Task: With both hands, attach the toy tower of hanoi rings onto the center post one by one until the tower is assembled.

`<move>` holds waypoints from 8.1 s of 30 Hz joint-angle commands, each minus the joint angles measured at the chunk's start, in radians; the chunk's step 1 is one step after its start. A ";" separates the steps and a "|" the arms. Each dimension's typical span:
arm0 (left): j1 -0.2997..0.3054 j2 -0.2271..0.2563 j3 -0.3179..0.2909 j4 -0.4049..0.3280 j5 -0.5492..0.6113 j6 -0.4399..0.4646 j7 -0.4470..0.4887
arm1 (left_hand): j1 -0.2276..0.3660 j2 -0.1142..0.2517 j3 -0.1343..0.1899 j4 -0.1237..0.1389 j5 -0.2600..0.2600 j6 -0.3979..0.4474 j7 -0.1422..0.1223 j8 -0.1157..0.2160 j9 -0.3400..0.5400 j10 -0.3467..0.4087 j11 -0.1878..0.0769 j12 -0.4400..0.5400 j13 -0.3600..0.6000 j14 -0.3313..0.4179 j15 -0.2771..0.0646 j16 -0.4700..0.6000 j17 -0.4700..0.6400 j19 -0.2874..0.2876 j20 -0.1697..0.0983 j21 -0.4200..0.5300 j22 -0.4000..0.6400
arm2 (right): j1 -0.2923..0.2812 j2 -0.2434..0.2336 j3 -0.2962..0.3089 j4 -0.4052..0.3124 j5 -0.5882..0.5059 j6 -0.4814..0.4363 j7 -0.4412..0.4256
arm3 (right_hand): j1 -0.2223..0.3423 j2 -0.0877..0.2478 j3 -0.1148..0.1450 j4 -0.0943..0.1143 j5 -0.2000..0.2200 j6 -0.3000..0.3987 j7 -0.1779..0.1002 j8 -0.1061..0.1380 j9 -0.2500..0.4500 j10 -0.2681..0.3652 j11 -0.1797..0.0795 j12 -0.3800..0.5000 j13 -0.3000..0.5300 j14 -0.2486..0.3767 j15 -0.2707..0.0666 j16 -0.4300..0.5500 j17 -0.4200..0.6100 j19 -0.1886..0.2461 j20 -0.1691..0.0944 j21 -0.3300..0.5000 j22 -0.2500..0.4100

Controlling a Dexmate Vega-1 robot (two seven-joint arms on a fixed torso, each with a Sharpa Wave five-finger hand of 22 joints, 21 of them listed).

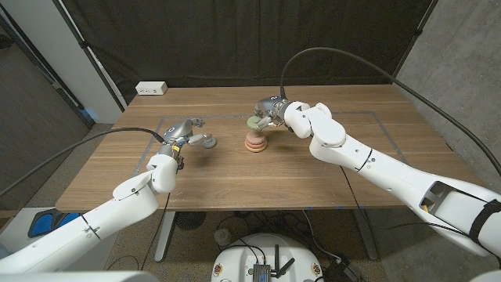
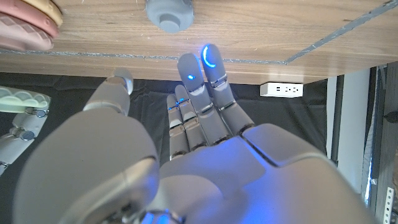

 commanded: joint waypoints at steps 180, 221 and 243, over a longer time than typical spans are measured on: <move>0.041 -0.020 -0.043 -0.019 -0.028 -0.047 0.066 | -0.029 -0.011 0.030 -0.002 -0.007 -0.003 -0.008 -0.013 0.002 -0.018 0.000 -0.010 0.002 -0.012 -0.081 -0.002 -0.002 -0.009 -0.141 -0.004 -0.005 | -0.364 -0.147 0.193 -0.156 0.017 -0.218 -0.407 | 0.018 -0.015 0.021 0.006 -0.010 -0.138 -0.101 -0.042 0.051 -0.203 -0.025 -0.011 -0.036 -0.147 0.005 -0.018 0.002 -0.093 -0.022 -0.023 -0.026; -0.053 -0.061 0.051 0.016 0.047 0.006 0.007 | -0.031 -0.011 0.033 -0.004 -0.007 -0.012 -0.016 -0.013 0.002 -0.034 -0.002 -0.014 -0.008 -0.022 -0.081 -0.003 0.000 -0.013 -0.141 -0.002 -0.008 | -0.492 -0.234 0.286 -0.116 0.219 -0.198 -0.742 | 0.067 0.005 0.029 0.004 -0.010 -0.116 -0.087 -0.032 0.060 -0.157 -0.042 0.000 -0.030 -0.165 0.006 -0.012 0.000 -0.111 -0.020 -0.007 -0.031; -0.150 0.056 0.122 -0.085 0.145 0.172 -0.211 | -0.019 -0.021 0.036 -0.010 -0.007 -0.026 -0.018 -0.009 0.010 -0.056 0.002 -0.016 -0.009 -0.035 -0.081 -0.001 0.002 -0.036 -0.139 -0.004 -0.008 | -0.484 -0.251 0.266 -0.111 0.254 -0.210 -0.760 | 0.062 0.014 0.019 0.011 -0.013 -0.074 -0.081 -0.020 0.057 -0.112 -0.060 0.004 -0.035 -0.169 0.006 -0.014 -0.001 -0.117 -0.020 0.000 -0.040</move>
